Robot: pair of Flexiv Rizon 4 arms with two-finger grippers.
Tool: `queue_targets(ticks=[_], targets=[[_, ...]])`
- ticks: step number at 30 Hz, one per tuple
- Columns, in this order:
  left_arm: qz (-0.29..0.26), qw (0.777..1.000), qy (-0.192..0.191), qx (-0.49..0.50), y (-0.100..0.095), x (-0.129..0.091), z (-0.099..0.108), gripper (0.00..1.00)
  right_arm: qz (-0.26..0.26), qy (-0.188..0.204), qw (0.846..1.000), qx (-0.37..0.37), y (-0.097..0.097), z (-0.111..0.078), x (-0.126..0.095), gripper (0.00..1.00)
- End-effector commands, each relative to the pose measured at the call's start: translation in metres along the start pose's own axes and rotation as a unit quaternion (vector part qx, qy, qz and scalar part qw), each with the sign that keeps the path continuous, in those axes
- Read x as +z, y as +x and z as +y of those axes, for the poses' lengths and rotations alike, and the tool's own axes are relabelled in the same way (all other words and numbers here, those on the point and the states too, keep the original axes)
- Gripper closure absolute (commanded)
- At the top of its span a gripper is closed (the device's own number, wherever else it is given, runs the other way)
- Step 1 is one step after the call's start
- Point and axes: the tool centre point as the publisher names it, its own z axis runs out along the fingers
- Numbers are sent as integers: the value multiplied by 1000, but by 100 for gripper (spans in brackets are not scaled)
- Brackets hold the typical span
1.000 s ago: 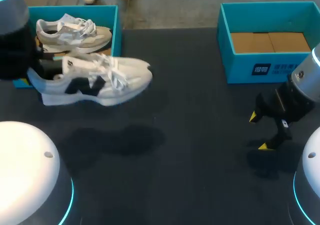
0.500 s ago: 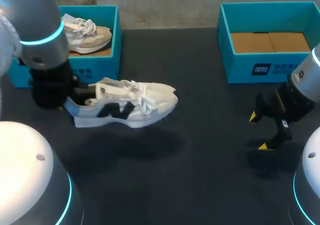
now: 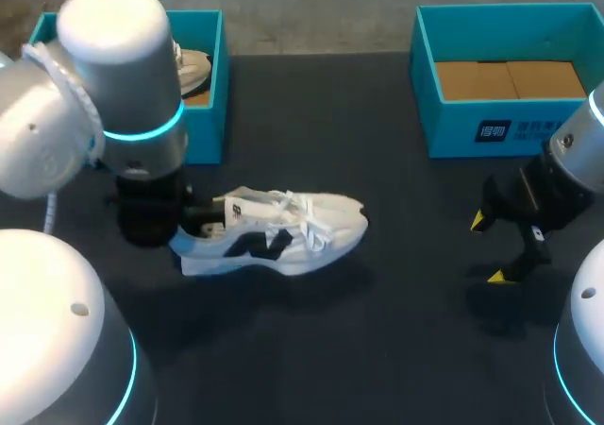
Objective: Take the shoe out of the shoebox, open the shoe tongue, remove and reinsert the insole, then place the shoe into the shoebox
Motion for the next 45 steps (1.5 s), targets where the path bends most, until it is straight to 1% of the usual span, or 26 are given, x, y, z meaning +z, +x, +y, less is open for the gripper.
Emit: queue_targets(ticks=[1, 15, 16, 21, 25, 26, 31, 35, 45], targets=[[16, 1000, -8, 10, -12, 12, -6, 100, -1, 1, 1000, 0, 1, 0, 1, 0], [14, 1000, -8, 10, -12, 12, -7, 100, -1, 1, 1000, 0, 1, 0, 1, 0], [23, 1000, -8, 10, -15, 14, -9, 100, -1, 1, 1000, 0, 1, 0, 1, 0], [24, 999, 12, 25, -32, 29, -26, 100, -1, 1, 1000, 0, 1, 0, 1, 0], [30, 999, 10, 30, -43, 40, -34, 100, -1, 1, 1000, 0, 1, 0, 1, 0], [26, 999, 16, 28, -45, 42, -33, 100, -1, 1, 1000, 0, 1, 0, 1, 0], [26, 999, 15, 23, -53, 53, -30, 100, -1, 1, 1000, 0, 1, 0, 1, 0], [23, 999, 21, 13, -56, 61, -25, 100, -1, 1, 1000, 0, 1, 0, 1, 0], [20, 999, 29, 17, -65, 72, -20, 100, -1, 1, 1000, 0, 1, 0, 1, 0]])
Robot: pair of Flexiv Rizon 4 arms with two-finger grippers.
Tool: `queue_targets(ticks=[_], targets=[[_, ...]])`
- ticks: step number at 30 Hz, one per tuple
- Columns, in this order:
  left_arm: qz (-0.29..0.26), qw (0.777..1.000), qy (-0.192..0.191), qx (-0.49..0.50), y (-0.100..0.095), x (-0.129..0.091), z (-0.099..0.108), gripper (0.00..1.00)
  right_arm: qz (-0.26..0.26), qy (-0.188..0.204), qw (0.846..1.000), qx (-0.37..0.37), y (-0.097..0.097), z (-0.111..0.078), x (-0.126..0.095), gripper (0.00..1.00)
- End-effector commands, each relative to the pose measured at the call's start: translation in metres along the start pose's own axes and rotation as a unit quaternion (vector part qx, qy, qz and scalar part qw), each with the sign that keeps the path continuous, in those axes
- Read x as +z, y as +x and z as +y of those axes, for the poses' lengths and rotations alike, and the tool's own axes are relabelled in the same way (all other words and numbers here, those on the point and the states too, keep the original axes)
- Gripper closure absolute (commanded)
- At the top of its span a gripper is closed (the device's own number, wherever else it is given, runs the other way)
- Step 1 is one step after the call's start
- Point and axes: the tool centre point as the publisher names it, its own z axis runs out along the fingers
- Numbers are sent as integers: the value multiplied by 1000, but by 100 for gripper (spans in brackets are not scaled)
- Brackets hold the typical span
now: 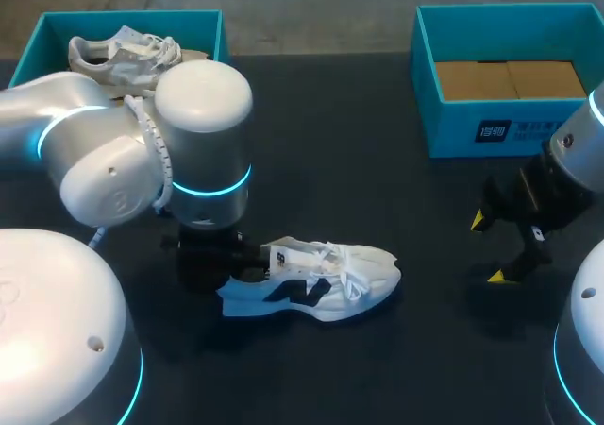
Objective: Take the shoe out of the shoebox, open the shoe tongue, remove and reinsert the insole, then place the shoe into the shoebox
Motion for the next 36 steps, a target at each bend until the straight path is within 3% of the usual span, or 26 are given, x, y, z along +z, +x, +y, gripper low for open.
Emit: queue_targets(ticks=[1, 23, 26, 27, 28, 36], targets=[[2, 1000, 4, -1, -6, 6, 6, 100, -1, 1, 1000, 1, 1, 0, 1, 0], [2, 1000, 2, 18, -18, 15, 10, 97, -1, 1, 1000, 1, 1, 0, 1, 0], [1, 1000, 1, 19, -19, 16, 10, 52, -1, 1, 1000, 1, 1, 0, 1, 0], [1, 1000, 2, 19, -20, 16, 10, 15, -1, 1, 1000, 1, 1, 0, 1, 0], [1, 1000, 2, 20, -20, 16, 9, 3, -1, 1, 1000, 1, 1, 0, 1, 0], [-14, 1000, -1, 20, -21, 6, 8, 0, -1, 1, 1000, 1, 1, 0, 1, 0]])
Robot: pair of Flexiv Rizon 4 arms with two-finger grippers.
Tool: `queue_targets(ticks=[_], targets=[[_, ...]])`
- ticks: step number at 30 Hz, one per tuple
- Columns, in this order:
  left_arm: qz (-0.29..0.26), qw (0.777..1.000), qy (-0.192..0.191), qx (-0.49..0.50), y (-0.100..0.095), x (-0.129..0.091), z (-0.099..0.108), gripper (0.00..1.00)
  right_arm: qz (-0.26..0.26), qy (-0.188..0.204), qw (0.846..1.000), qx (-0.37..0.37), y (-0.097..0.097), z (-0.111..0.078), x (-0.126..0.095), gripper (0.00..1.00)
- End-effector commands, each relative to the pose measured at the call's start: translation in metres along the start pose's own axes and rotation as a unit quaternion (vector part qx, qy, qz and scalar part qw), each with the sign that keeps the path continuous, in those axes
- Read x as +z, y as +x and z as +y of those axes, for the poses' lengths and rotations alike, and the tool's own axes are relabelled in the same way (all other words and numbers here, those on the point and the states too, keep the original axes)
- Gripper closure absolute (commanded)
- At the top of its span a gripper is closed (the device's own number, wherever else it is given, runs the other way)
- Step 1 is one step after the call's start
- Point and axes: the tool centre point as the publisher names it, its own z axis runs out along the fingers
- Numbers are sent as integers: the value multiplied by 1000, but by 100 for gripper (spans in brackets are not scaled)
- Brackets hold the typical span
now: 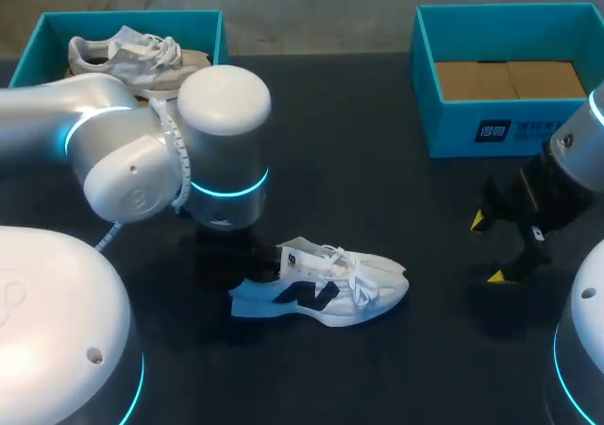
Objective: Take the shoe out of the shoebox, open the shoe tongue, remove and reinsert the insole, then place the shoe into the shoebox
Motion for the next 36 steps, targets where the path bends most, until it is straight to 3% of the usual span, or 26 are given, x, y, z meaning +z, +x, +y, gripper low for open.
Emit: queue_targets(ticks=[1, 14, 20, 28, 34, 36], targets=[[-11, 1000, -3, -1, 5, -9, -2, 0, -1, 1, 1000, 0, 1, 0, 1, 0], [-71, 997, -34, -19, 9, -74, -12, 0, -1, 1, 1000, 0, 1, 0, 1, 0], [-89, 995, -31, -42, 14, -99, -18, 0, -1, 1, 1000, 0, 1, 0, 1, 0], [-142, 983, 14, -111, 31, -121, -24, 0, -1, 1, 1000, 0, 1, 0, 1, 0], [-180, 961, 44, -205, 44, -133, -31, 0, -1, 1, 1000, 0, 1, 0, 1, 0], [-188, 950, 72, -238, 49, -137, -33, 0, -1, 1, 1000, 0, 1, 0, 1, 0]])
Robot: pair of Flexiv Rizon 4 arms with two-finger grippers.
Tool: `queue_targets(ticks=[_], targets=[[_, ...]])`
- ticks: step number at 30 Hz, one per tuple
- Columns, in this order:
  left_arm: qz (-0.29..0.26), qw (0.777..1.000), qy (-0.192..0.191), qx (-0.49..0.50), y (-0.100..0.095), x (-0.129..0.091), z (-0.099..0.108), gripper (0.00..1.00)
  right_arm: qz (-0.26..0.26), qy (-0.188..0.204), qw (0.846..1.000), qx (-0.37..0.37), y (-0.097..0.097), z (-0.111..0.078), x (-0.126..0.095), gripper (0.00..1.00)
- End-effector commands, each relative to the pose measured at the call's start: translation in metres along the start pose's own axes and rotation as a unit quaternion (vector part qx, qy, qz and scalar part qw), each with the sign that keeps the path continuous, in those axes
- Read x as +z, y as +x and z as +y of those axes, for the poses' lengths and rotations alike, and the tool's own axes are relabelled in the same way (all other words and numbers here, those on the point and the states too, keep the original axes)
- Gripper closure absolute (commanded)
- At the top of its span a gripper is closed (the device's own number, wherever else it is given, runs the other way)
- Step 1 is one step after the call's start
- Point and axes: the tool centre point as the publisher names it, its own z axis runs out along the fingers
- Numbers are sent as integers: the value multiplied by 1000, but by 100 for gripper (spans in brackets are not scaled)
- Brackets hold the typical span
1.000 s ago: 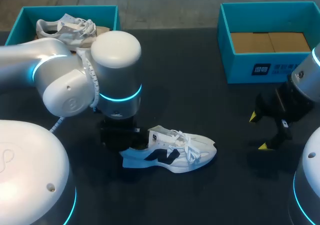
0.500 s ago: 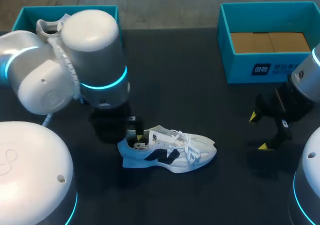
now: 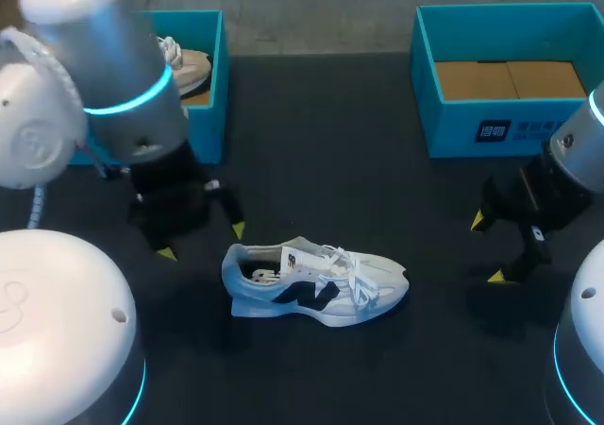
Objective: Take the shoe out of the shoebox, open the shoe tongue, remove and reinsert the insole, then place the shoe into the shoebox
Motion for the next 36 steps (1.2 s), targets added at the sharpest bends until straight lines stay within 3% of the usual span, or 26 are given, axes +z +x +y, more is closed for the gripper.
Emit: queue_targets(ticks=[1, 16, 20, 23, 29, 36], targets=[[-32, 997, 20, -63, 17, -15, -5, 0, -1, 1, 1000, 1, 1, 0, 1, 0], [-32, 997, 20, -63, 17, -15, -5, 0, -1, 1, 1000, 1, 1, 0, 1, 0], [-115, 963, 115, -213, 29, -22, 12, 0, -1, 1, 1000, 1, 1, 0, 1, 0], [-151, 933, 151, -290, 42, -23, 22, 0, -1, 1, 1000, 1, 1, 0, 1, 0], [-195, 886, 238, -347, 64, -19, 27, 0, -1, 1, 1000, 1, 1, 0, 1, 0], [-240, 822, 330, -397, 71, -3, 29, 0, -1, 1, 1000, 1, 1, 0, 1, 0]])
